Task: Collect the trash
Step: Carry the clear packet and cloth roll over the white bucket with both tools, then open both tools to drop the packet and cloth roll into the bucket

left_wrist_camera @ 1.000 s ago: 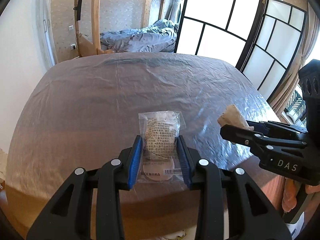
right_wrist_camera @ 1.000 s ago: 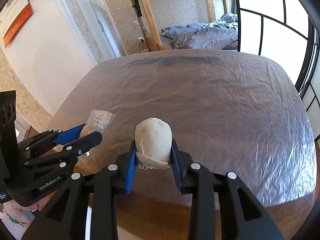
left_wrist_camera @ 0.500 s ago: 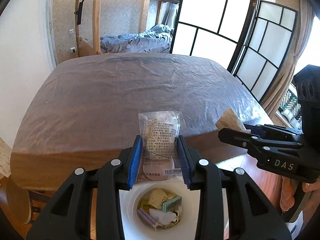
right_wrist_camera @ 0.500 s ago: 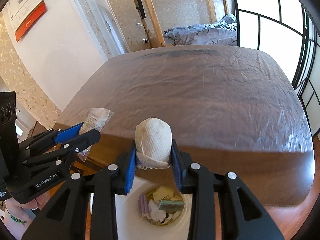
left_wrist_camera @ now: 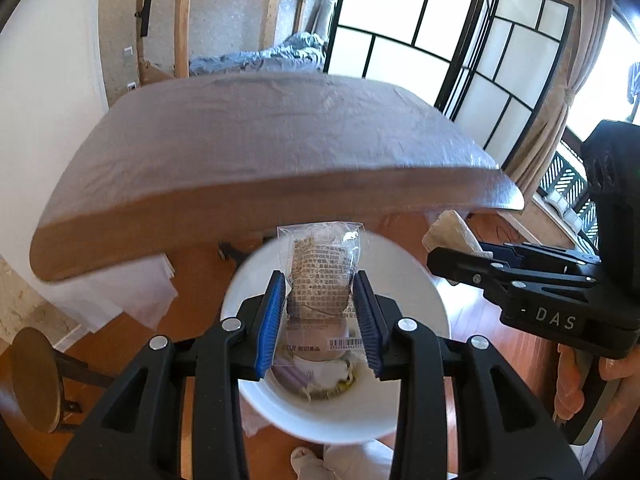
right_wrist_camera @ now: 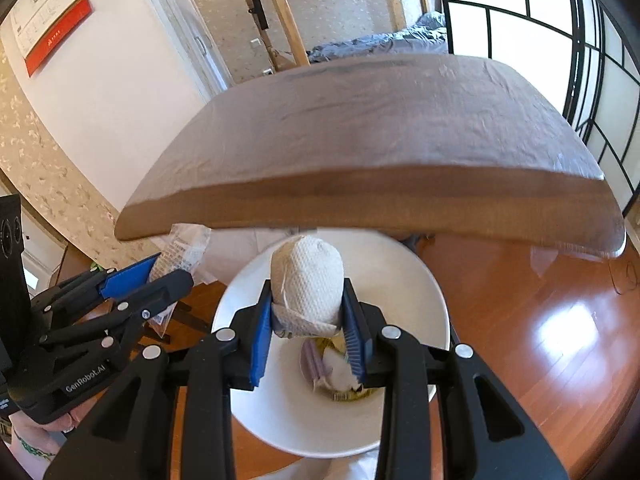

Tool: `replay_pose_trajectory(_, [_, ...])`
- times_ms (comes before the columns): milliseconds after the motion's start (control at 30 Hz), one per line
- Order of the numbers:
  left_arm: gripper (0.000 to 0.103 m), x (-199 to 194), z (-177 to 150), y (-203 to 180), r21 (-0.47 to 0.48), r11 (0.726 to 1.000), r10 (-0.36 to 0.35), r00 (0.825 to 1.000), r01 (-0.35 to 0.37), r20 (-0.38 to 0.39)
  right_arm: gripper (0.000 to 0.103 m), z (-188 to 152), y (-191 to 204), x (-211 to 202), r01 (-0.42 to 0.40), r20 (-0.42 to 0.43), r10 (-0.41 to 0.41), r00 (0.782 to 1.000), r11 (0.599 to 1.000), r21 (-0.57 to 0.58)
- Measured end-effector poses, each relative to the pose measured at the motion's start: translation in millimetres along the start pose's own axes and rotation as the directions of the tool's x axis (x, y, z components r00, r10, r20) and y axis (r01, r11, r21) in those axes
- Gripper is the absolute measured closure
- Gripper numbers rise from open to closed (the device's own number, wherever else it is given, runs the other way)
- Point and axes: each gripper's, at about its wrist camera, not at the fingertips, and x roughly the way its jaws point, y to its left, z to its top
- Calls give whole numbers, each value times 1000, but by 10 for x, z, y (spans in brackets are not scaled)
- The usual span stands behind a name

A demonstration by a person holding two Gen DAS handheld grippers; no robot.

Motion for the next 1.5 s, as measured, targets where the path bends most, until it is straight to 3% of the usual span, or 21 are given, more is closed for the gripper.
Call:
replay_pose_trajectory(400, [66, 246, -270, -12, -42, 998, 41, 995, -45, -92, 71, -198, -49, 249, 62, -67, -65, 996, 997, -41])
replay_pose_trajectory(1233, [66, 692, -439, 31, -58, 995, 76, 982, -87, -173, 70, -258, -44, 676, 56, -162, -58, 985, 998, -17])
replay_pose_trajectory(1300, [63, 714, -441, 18, -53, 996, 64, 982, -75, -180, 62, -246, -52, 690, 67, -168, -69, 983, 998, -14])
replay_pose_trajectory(1333, [49, 721, -438, 19, -50, 996, 67, 980, -78, -185, 44, -241, -57, 675, 77, -156, -77, 985, 997, -6])
replay_pose_trajectory(1367, [39, 720, -436, 25, -48, 994, 85, 979, -95, -183, 37, -236, -61, 645, 80, -136, -80, 988, 997, 1])
replay_pose_trajectory(1500, [38, 700, -430, 76, -54, 994, 88, 981, -99, -174, 37, -227, -69, 625, 87, -128, -87, 988, 996, -5])
